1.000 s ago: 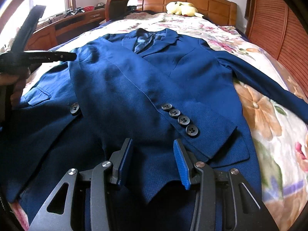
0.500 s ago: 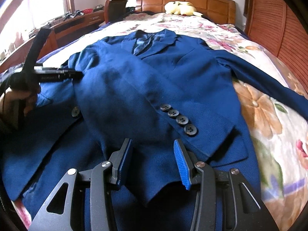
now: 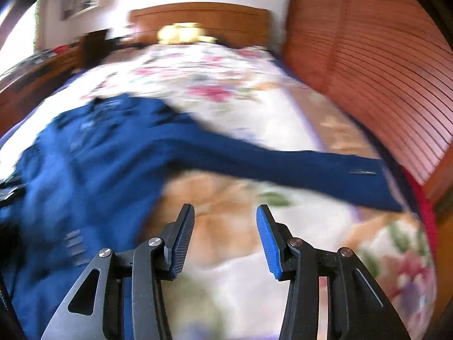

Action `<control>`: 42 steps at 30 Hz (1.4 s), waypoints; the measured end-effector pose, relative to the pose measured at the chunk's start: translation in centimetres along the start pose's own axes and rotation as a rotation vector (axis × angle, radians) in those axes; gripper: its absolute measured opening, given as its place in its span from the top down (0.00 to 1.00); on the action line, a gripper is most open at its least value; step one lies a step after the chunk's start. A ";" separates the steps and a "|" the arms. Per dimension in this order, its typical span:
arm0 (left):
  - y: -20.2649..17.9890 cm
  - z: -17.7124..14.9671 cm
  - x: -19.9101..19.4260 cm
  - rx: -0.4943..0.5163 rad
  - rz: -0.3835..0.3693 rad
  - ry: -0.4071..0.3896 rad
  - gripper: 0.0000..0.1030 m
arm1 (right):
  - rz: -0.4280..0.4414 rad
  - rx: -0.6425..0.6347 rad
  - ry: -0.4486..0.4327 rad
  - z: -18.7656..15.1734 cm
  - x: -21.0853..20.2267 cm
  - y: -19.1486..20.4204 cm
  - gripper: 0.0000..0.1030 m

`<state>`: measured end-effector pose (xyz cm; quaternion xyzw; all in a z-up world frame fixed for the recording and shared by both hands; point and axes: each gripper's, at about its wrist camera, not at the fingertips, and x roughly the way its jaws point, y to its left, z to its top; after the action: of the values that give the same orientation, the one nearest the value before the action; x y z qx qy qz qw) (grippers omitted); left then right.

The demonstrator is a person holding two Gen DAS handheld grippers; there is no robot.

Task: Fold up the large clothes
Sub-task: 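Close the right gripper on the buttoned sleeve cuff and lift it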

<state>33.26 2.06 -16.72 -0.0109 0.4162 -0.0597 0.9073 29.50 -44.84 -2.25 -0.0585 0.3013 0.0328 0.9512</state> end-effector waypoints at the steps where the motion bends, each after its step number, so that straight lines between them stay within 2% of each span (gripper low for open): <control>1: 0.0 0.0 0.0 0.001 0.001 0.000 0.52 | -0.022 0.019 0.009 0.4 0.6 -1.3 0.54; 4: 0.0 0.0 0.0 0.001 0.001 0.000 0.52 | -0.116 0.068 0.032 1.4 2.6 -5.7 0.54; 8: 0.0 0.0 0.0 0.000 0.000 -0.002 0.52 | -0.208 0.133 0.074 2.0 4.7 -10.6 0.44; 11: 0.1 0.0 0.0 -0.001 0.000 -0.005 0.52 | -0.251 0.186 0.107 1.9 5.7 -13.6 0.35; 14: 0.1 -0.1 0.0 0.000 0.002 -0.005 0.52 | -0.294 0.237 0.129 2.2 6.5 -16.2 0.33; 18: 0.0 0.0 0.0 0.000 0.002 -0.005 0.52 | -0.306 0.347 0.144 2.1 7.3 -19.1 0.32; 23: 0.0 0.0 0.0 0.004 0.007 -0.005 0.52 | -0.327 0.401 0.168 1.6 8.7 -20.7 0.32; 27: 0.0 0.0 0.1 0.004 0.007 -0.005 0.52 | -0.368 0.357 0.199 1.5 9.9 -20.4 0.32; 33: 0.0 0.0 0.0 0.004 0.007 -0.005 0.52 | -0.368 0.363 0.205 1.5 10.3 -20.2 0.32; 34: 0.0 0.0 0.1 0.004 0.008 -0.005 0.52 | -0.366 0.365 0.206 1.6 10.7 -20.1 0.34; 36: 0.0 0.0 0.0 0.005 0.009 -0.005 0.52 | -0.349 0.353 0.210 1.7 11.2 -19.7 0.46; 37: 0.0 0.0 0.0 0.005 0.008 -0.005 0.52 | -0.341 0.338 0.214 1.8 11.2 -19.3 0.58; 38: 0.0 0.0 0.0 0.004 0.007 -0.005 0.52 | -0.333 0.312 0.221 1.9 11.1 -18.8 0.74; 39: 0.0 0.0 0.0 0.004 0.007 -0.005 0.52 | -0.321 0.281 0.229 2.0 10.9 -18.2 0.81; 40: 0.0 0.0 0.0 0.004 0.007 -0.005 0.52 | -0.304 0.246 0.237 2.2 10.8 -17.5 0.85; 42: 0.1 0.0 0.0 0.001 0.002 -0.005 0.52 | -0.281 0.171 0.242 2.7 10.0 -15.6 0.87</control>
<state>33.26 2.18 -16.76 -0.0104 0.4137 -0.0589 0.9084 40.69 -59.68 -4.37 -0.0226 0.4041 -0.1330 0.9047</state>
